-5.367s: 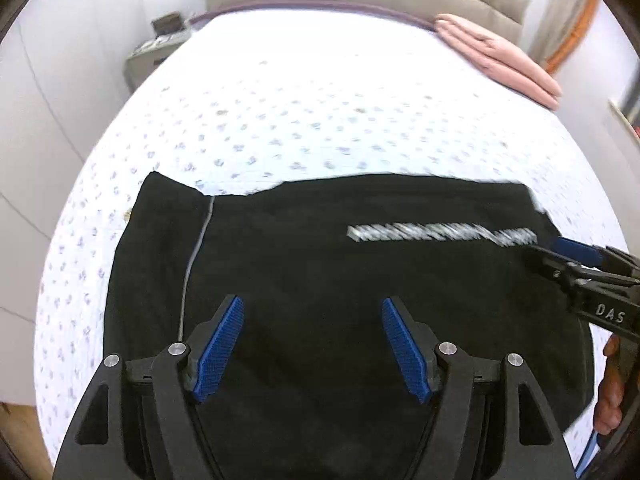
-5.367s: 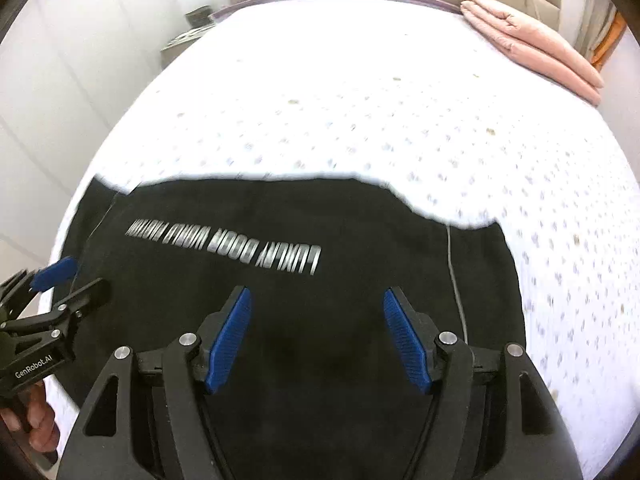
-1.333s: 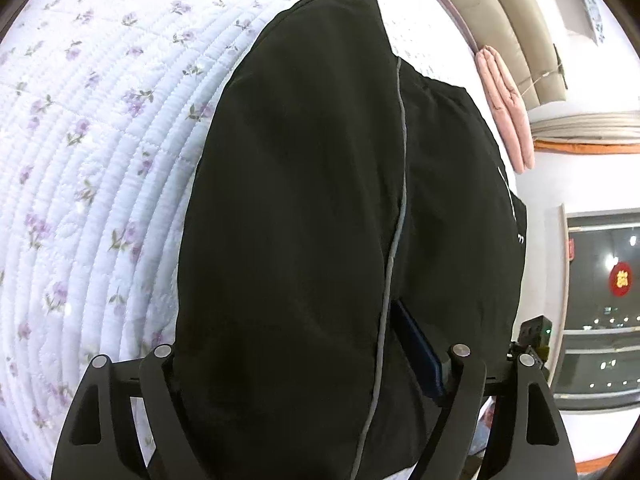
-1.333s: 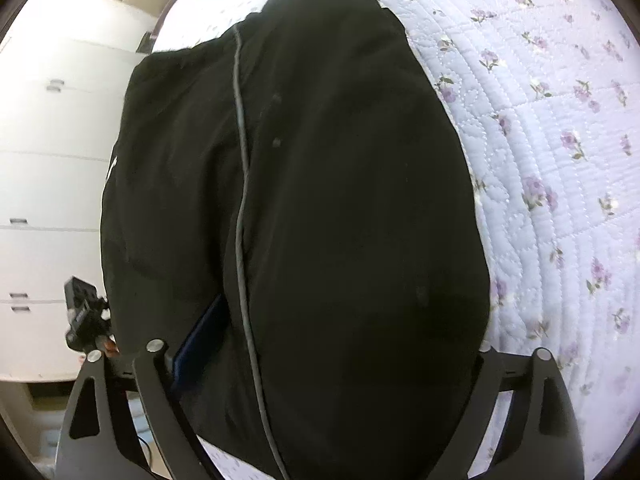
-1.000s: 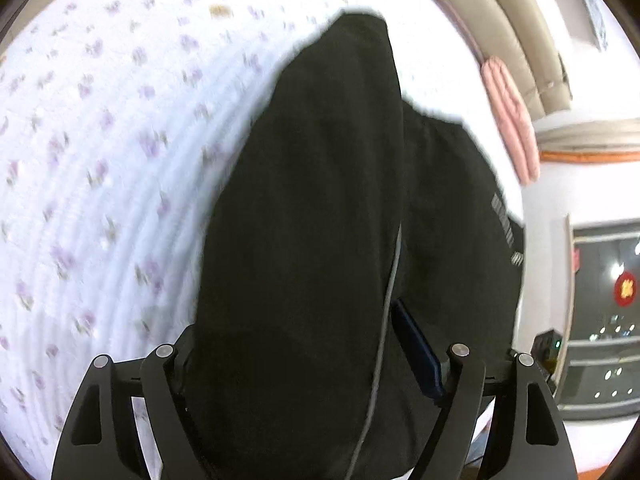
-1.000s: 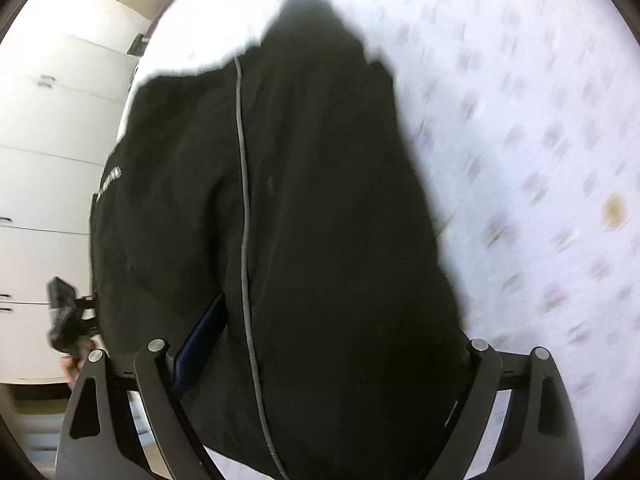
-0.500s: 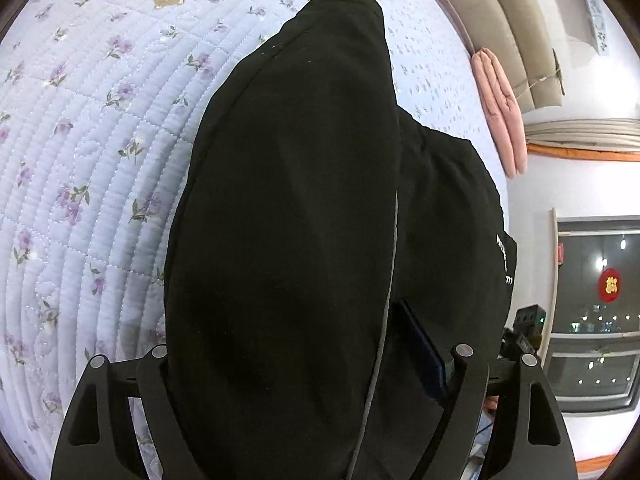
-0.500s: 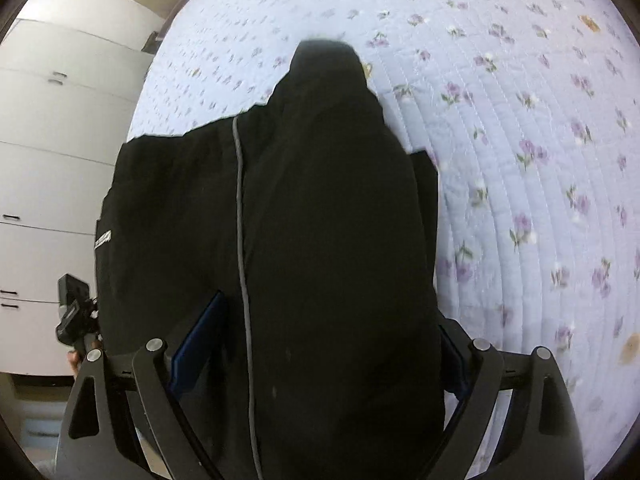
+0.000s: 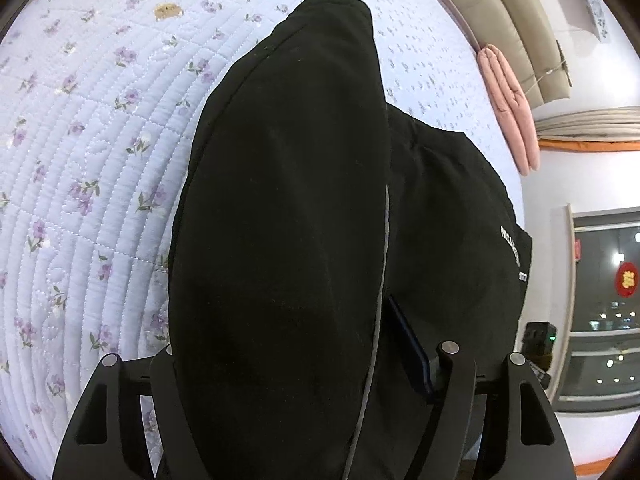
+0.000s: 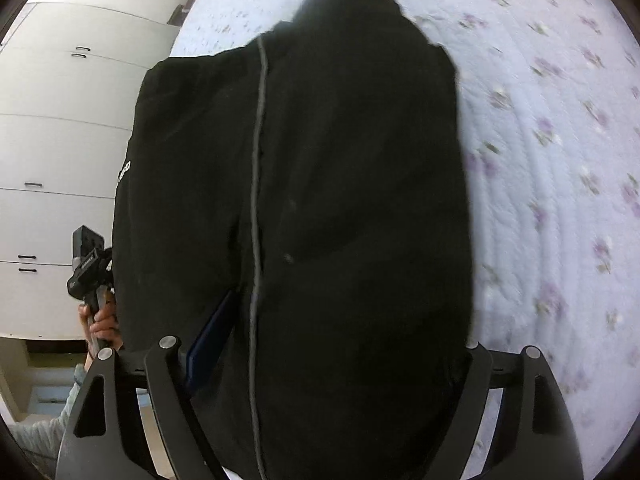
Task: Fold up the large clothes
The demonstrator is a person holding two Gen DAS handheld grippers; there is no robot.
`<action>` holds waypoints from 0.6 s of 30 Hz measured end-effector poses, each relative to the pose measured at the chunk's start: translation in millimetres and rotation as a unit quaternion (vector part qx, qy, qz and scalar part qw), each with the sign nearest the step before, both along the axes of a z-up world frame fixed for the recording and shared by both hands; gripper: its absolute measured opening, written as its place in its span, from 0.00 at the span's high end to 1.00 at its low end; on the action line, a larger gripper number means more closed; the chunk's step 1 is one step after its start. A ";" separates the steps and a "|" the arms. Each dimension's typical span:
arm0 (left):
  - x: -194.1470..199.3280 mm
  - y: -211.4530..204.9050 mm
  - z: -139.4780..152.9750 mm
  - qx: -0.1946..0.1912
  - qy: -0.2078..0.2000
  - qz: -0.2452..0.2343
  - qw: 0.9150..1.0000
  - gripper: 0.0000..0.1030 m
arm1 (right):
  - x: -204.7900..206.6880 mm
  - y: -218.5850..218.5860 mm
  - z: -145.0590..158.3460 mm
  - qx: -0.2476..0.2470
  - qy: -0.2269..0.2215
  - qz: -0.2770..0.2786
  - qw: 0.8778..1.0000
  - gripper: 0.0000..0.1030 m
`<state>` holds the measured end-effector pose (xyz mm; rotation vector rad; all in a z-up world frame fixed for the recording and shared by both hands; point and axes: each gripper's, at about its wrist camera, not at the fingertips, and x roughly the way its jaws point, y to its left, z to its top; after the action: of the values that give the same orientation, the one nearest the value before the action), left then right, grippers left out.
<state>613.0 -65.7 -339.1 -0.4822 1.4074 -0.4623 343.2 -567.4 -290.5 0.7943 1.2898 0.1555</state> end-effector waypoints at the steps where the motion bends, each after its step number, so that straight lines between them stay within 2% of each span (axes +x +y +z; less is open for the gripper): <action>1: -2.8 -3.4 5.2 0.011 -0.010 0.001 1.000 0.40 | 2.2 2.8 2.0 -0.007 -0.006 0.005 1.000 0.23; 2: -6.1 -7.1 11.4 0.023 -0.023 -0.001 0.999 0.51 | 2.8 8.0 8.6 -0.021 -0.020 0.016 0.999 0.31; 3: -9.4 -10.5 18.7 0.034 -0.037 -0.004 0.999 0.55 | 0.3 9.4 12.6 -0.027 -0.027 0.021 0.999 0.44; 4: -15.8 -15.2 31.0 0.048 -0.058 -0.010 0.997 0.62 | 1.8 15.4 19.2 -0.033 -0.036 0.024 0.999 0.48; 6: -24.1 -19.6 49.1 0.061 -0.083 -0.012 0.995 0.67 | -2.7 20.4 33.1 -0.055 -0.049 0.035 0.997 0.57; 10: -41.5 -23.0 74.5 0.071 -0.098 0.007 0.993 0.70 | -3.9 41.8 57.7 -0.114 -0.064 0.061 0.990 0.62; 14: -64.5 -21.6 98.4 0.074 -0.115 0.021 0.990 0.72 | -12.5 48.0 78.6 -0.136 -0.077 0.071 0.985 0.64; 18: -88.2 -17.8 129.1 0.066 -0.135 0.020 0.989 0.73 | -29.1 72.0 106.4 -0.155 -0.090 0.082 0.980 0.64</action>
<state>524.9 -83.5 -210.0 -0.3263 1.1574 -0.3836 314.1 -495.4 -184.1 0.3968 1.1707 0.1501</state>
